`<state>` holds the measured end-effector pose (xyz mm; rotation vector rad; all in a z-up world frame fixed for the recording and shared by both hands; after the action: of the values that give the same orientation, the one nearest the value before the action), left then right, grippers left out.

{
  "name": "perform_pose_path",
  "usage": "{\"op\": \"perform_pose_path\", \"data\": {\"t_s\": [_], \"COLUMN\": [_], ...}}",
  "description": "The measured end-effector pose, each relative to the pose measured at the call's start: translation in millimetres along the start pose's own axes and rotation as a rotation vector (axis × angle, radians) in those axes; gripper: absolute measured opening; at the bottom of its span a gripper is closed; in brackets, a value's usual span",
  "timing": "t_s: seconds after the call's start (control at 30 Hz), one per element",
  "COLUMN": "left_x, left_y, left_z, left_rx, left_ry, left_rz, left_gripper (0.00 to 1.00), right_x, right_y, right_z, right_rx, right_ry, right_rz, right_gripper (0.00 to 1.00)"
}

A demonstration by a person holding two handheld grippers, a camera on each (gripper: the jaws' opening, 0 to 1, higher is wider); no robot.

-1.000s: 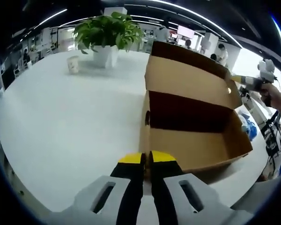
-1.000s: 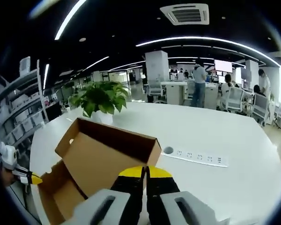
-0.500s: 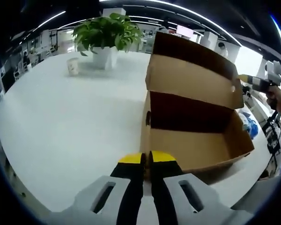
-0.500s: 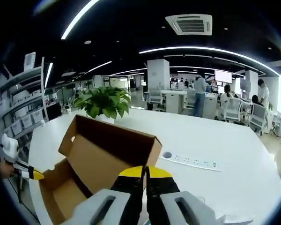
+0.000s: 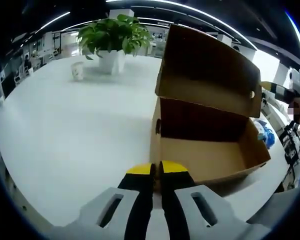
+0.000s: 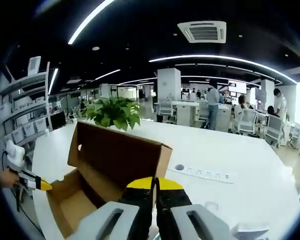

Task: Operate the shoe box by opening the lid, removing the specified soft item, and placing it in the target area until the item is outside and the box remains undamaged.

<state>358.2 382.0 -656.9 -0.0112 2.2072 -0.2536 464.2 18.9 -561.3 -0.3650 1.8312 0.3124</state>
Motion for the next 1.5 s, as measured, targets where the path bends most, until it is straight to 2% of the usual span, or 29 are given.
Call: {"op": "perform_pose_path", "data": {"t_s": [0.37,1.07,1.5], "left_x": [-0.3,-2.3,-2.8], "left_y": [1.4,4.1,4.8], "left_z": [0,1,1], "left_rx": [0.02,0.054,0.067], "left_ry": [0.0,0.015,0.023], "left_rz": [0.007,0.031,0.049], "left_gripper": [0.03,0.03,0.04], "right_x": [5.2,18.8,32.1], "right_y": [5,19,33], "right_z": [-20,-43,-61], "right_rx": [-0.021,-0.035,-0.011], "right_ry": [-0.022,-0.036,-0.031], "right_rz": [-0.005,0.009,0.045], "right_gripper": [0.0,0.0,0.0]}}
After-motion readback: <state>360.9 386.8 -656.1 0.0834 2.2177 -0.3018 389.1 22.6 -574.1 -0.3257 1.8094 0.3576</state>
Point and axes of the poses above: the point that each gripper's makers call its tool centre point, and the gripper's own axes: z roughly forward along the fingers, y roughly to its left, x roughly out of its underside, the point moved 9 cm from there along -z, roughly backward along the fingers, and after that the axes turned 3 degrees about -y, right-handed, at the moved point
